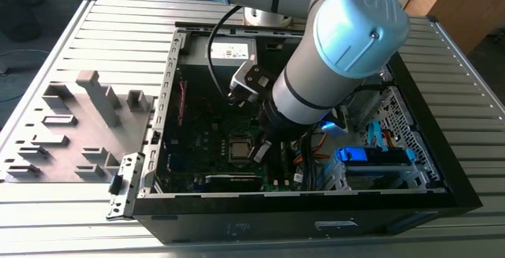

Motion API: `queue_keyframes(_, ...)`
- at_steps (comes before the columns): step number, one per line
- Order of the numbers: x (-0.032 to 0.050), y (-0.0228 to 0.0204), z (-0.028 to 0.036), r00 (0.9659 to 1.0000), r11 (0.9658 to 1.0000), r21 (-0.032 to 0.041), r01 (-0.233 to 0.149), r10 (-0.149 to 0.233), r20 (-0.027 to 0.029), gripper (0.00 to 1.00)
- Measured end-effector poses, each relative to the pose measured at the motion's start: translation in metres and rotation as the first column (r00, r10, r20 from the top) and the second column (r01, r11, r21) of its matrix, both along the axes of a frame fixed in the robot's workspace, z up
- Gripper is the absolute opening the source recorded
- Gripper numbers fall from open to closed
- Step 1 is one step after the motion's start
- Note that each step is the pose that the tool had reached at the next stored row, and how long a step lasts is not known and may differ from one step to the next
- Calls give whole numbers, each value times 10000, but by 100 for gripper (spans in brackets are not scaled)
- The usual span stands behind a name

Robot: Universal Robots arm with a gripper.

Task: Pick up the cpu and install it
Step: 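Install the first cpu locking lever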

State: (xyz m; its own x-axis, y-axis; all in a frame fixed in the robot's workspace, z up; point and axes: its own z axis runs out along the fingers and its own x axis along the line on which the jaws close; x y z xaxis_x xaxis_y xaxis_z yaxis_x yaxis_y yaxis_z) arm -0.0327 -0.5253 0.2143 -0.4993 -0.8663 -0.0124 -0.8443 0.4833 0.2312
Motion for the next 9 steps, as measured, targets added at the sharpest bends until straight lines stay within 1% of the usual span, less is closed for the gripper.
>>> queue_keyframes(2, -9, 0, 0, 10000, 10000, -2, 1, -1, 0, 11)
queue_keyframes(4, -37, 3, -2, 10000, 10000, 2, -1, 1, 13, 11)
queue_keyframes(9, -114, 33, -7, 10000, 10000, 6, -7, 6, 52, 11)
